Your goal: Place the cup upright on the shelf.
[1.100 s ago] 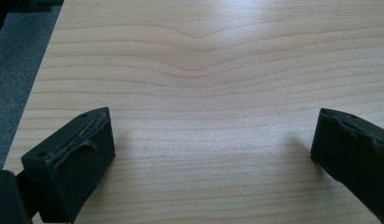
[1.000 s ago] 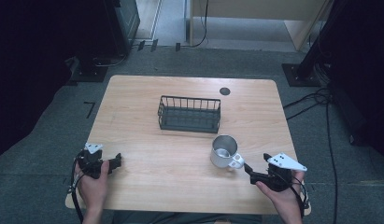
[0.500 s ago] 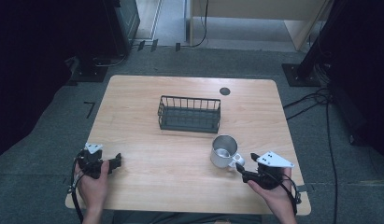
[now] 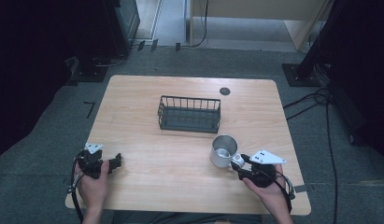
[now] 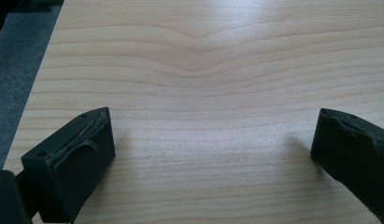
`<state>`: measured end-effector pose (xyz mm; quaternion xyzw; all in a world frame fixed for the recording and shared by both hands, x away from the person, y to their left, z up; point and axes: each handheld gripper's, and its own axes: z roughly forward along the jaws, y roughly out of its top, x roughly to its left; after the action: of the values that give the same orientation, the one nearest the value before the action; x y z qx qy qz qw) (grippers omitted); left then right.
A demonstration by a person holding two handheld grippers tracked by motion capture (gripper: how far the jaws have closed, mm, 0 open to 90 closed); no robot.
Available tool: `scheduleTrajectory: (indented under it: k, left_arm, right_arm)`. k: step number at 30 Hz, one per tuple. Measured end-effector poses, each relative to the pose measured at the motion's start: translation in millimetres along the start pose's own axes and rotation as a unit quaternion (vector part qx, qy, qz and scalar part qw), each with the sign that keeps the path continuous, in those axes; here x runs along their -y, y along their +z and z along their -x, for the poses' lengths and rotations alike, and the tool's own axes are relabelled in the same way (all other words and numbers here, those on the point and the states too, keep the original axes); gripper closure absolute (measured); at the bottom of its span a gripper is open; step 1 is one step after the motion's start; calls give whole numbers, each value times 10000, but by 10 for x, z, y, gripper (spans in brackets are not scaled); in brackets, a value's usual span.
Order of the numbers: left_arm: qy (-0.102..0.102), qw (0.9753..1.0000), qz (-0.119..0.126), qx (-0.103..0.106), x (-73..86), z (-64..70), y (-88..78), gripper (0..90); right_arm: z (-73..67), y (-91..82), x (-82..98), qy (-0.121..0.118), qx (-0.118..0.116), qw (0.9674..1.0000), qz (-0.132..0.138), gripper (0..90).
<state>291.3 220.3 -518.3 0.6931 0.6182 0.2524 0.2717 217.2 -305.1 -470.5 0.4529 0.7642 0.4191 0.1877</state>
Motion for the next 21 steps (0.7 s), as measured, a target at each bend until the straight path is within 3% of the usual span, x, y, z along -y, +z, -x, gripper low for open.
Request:
scheduleTrajectory:
  k: [5, 10, 12, 15, 21]
  left_arm:
    - [-2, 10000, 2, 1, 0, 0, 0, 0]
    - [-3, 10000, 3, 1, 0, 0, 0, 0]
    - [-2, 10000, 2, 1, 0, 0, 0, 0]
    - [-3, 10000, 2, 1, 0, 0, 0, 0]
    - [-3, 10000, 2, 1, 0, 0, 0, 0]
  right_arm:
    - [-5, 64, -3, -36, 44, 10000, -82, 589]
    - [40, 99, -1, 43, -102, 9998, -186, 608]
    - [50, 115, 1, 72, -156, 9996, -237, 666]
    - [51, 121, 1, 74, -206, 9995, -244, 685]
    - [-21, 134, -41, -243, -150, 9994, -181, 717]
